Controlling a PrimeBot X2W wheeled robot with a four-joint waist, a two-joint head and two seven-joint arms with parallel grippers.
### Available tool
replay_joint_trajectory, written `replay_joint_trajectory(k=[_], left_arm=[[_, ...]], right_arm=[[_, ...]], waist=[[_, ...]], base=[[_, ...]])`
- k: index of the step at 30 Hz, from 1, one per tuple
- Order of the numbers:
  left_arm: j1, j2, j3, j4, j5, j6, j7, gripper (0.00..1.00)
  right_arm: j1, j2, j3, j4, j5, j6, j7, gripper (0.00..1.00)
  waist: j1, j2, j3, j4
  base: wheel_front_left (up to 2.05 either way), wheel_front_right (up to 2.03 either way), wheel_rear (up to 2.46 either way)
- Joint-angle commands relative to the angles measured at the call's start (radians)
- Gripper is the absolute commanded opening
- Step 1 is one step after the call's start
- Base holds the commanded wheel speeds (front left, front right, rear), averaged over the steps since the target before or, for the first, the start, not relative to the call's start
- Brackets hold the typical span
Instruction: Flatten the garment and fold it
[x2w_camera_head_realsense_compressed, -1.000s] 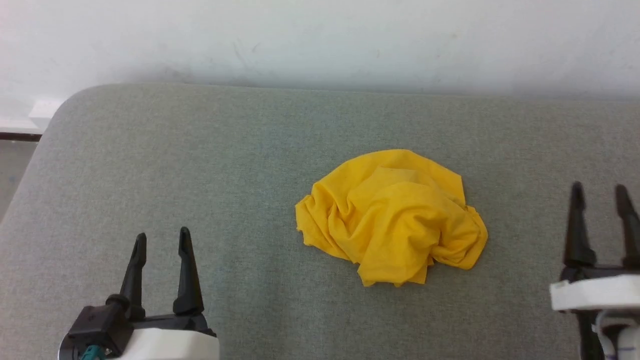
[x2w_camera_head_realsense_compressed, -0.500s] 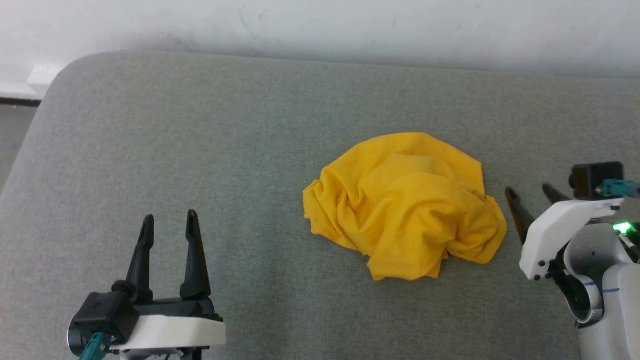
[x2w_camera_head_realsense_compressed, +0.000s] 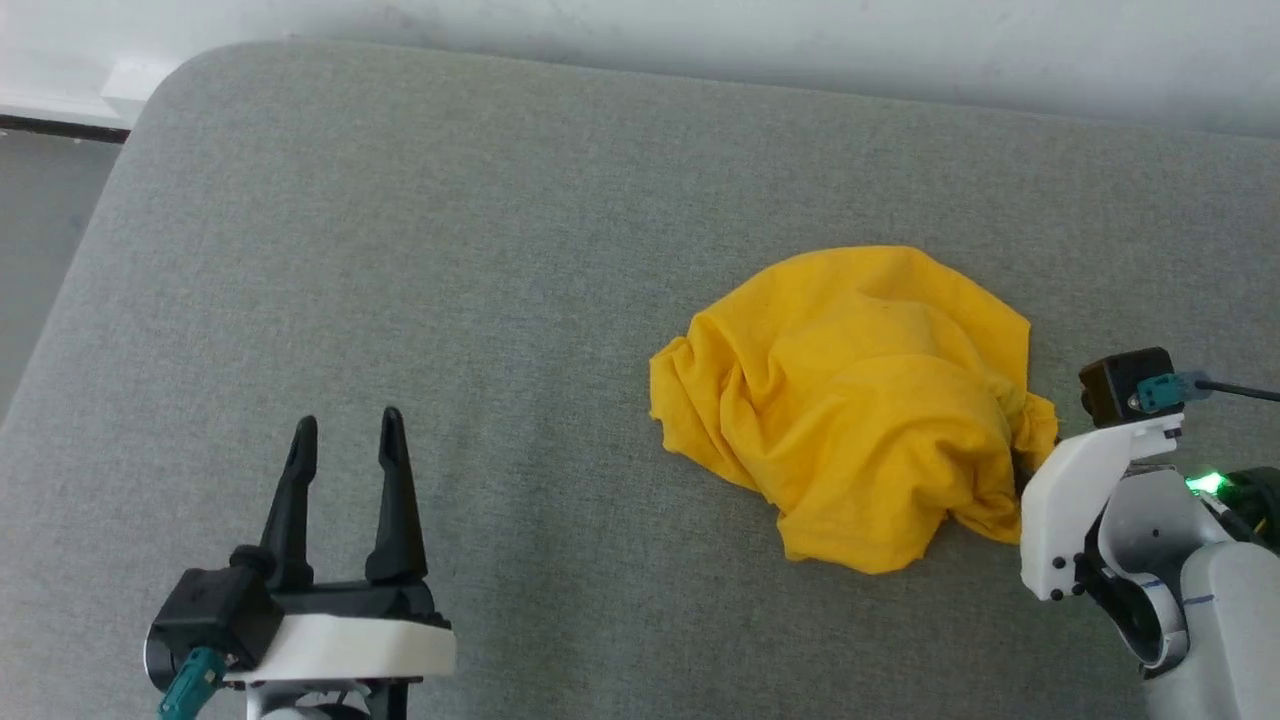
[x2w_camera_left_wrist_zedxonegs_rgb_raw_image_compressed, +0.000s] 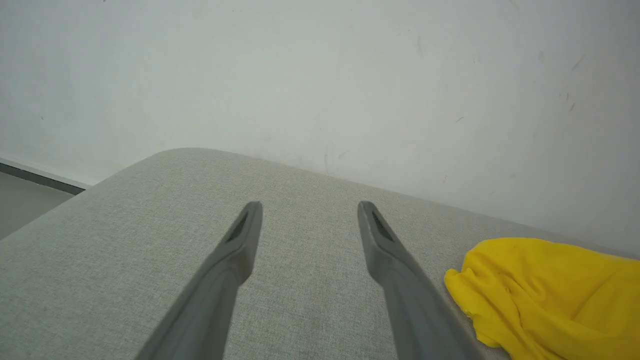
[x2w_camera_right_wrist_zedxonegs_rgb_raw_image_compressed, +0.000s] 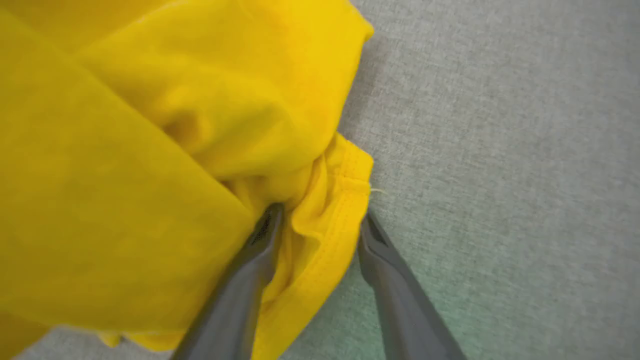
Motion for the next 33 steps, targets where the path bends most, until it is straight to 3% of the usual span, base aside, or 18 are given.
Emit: replay_joint_trajectory(k=[1, 9, 15, 18, 23, 30, 31, 32, 33], left_arm=[[-0.023, -0.005, 0.008, 0.003, 0.009, -0.004, -0.005, 1.00], [-0.006, -0.009, 0.036, 0.007, 0.032, -0.005, -0.005, 1.00], [0.013, -0.009, 0.030, 0.012, 0.047, -0.006, -0.005, 1.00], [0.022, -0.009, 0.025, 0.015, 0.050, -0.004, -0.005, 1.00], [0.041, -0.010, 0.016, 0.023, 0.056, -0.006, -0.005, 1.00], [0.056, -0.010, 0.022, 0.032, 0.072, -0.013, -0.005, 1.00], [0.056, -0.010, 0.023, 0.034, 0.075, -0.015, -0.005, 1.00], [0.056, -0.010, 0.024, 0.037, 0.079, -0.017, -0.005, 1.00], [0.056, -0.010, 0.024, 0.039, 0.081, -0.019, -0.005, 1.00]], right_arm=[[0.020, 0.015, 0.008, 0.018, -0.013, -0.001, -0.008, 0.00], [-0.087, 0.000, -0.038, -0.085, -0.037, -0.001, -0.124, 0.00], [-0.119, -0.007, -0.166, -0.211, -0.071, -0.001, -0.162, 0.00], [-0.047, 0.006, -0.277, -0.255, -0.107, -0.001, -0.157, 0.00], [0.177, 0.082, -0.464, -0.256, -0.166, -0.001, -0.145, 0.00], [0.326, 0.120, -0.545, -0.191, -0.210, -0.001, -0.195, 0.00], [0.324, 0.121, -0.542, -0.185, -0.206, -0.001, -0.202, 0.22], [0.318, 0.122, -0.532, -0.181, -0.199, -0.001, -0.208, 0.87], [0.308, 0.122, -0.524, -0.180, -0.193, -0.001, -0.217, 1.00]], waist=[[-0.0001, 0.0000, 0.000, -0.001], [-0.0001, 0.0000, -0.036, -0.057], [-0.0001, 0.0000, -0.086, -0.090], [-0.0001, 0.0000, -0.101, -0.093], [-0.0001, 0.0000, -0.110, -0.090], [-0.0001, 0.0000, -0.111, -0.098], [-0.0001, 0.0000, -0.112, -0.101], [-0.0001, 0.0000, -0.115, -0.104], [-0.0001, 0.0000, -0.120, -0.106]], base=[[0.00, 0.00, 0.00], [0.00, 0.00, 0.00], [0.00, 0.00, 0.00], [0.00, 0.00, 0.00], [0.00, 0.00, 0.00], [0.00, 0.00, 0.00], [0.00, 0.00, 0.00], [0.00, 0.00, 0.00], [0.00, 0.00, 0.00]])
